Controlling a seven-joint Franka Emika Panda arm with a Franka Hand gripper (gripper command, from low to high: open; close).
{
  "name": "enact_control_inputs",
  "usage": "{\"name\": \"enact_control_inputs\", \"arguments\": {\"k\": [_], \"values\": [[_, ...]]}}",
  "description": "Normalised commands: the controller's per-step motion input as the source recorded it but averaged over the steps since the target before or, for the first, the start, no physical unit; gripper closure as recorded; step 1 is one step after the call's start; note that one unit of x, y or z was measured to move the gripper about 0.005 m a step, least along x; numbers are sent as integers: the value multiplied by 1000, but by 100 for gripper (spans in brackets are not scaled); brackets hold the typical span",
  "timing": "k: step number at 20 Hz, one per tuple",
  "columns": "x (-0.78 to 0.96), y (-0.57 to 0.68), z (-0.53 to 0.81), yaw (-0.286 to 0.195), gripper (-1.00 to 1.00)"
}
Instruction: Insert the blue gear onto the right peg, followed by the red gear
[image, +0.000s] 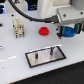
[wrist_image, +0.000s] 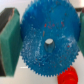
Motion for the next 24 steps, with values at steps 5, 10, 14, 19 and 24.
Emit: {"name": "enact_control_inputs", "arguments": {"k": [5, 10, 14, 19, 24], "values": [[671, -368, 322, 0, 100], [604, -323, 92, 0, 100], [510, -249, -4, 0, 100], [364, -255, -66, 0, 100], [141, -239, -33, 0, 100]]}}
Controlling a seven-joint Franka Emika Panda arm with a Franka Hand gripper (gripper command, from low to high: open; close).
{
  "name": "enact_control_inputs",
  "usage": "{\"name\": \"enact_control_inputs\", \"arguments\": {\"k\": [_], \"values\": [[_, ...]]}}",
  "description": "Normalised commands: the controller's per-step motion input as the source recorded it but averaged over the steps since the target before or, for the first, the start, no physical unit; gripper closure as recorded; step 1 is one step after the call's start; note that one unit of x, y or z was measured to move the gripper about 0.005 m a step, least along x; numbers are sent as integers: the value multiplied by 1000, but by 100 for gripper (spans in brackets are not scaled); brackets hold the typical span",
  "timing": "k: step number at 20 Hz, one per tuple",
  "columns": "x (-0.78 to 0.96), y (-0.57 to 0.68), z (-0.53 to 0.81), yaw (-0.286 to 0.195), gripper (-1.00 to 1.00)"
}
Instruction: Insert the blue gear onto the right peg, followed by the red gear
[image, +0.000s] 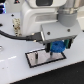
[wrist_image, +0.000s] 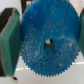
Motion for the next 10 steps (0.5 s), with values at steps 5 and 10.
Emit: {"name": "enact_control_inputs", "arguments": {"k": [5, 10], "values": [[49, -150, -6, 0, 100], [106, -4, -20, 0, 100]]}}
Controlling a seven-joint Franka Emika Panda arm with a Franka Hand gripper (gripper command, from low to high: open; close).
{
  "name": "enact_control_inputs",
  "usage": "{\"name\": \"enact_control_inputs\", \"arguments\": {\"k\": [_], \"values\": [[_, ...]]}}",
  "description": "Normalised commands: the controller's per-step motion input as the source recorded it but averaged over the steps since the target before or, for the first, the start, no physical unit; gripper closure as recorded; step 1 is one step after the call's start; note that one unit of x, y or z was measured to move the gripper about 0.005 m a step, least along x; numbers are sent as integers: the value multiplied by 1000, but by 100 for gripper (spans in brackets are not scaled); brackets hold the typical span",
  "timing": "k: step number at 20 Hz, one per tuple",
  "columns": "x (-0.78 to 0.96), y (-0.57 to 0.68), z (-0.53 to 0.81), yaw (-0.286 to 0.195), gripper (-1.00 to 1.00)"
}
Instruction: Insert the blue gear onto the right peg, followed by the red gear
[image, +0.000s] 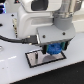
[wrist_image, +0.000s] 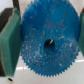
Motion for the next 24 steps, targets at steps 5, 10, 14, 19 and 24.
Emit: {"name": "enact_control_inputs", "arguments": {"k": [5, 10, 14, 19, 24], "values": [[167, 6, -179, 0, 100], [201, 30, -199, 0, 100], [178, 5, -282, 0, 100], [82, 53, -108, 0, 100], [-42, 163, 217, 0, -100]]}}
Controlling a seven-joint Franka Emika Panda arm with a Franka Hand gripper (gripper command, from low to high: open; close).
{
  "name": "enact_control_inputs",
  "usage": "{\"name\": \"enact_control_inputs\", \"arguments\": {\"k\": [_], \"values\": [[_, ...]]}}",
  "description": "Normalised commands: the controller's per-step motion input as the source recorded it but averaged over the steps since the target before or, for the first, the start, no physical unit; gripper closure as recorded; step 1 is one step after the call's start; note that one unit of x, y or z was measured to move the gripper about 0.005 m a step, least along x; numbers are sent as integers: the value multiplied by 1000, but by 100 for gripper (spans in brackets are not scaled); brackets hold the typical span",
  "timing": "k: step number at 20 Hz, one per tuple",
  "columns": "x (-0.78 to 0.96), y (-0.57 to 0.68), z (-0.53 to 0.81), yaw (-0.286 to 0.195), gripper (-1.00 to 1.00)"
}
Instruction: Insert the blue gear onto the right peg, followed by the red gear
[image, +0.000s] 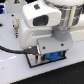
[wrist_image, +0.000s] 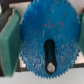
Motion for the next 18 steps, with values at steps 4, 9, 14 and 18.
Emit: {"name": "enact_control_inputs", "arguments": {"k": [4, 9, 14, 18], "values": [[-131, 206, 457, 0, -100], [-361, 168, 442, 0, -100], [-565, 373, 261, 0, -100], [-740, 321, 103, 0, -100]]}}
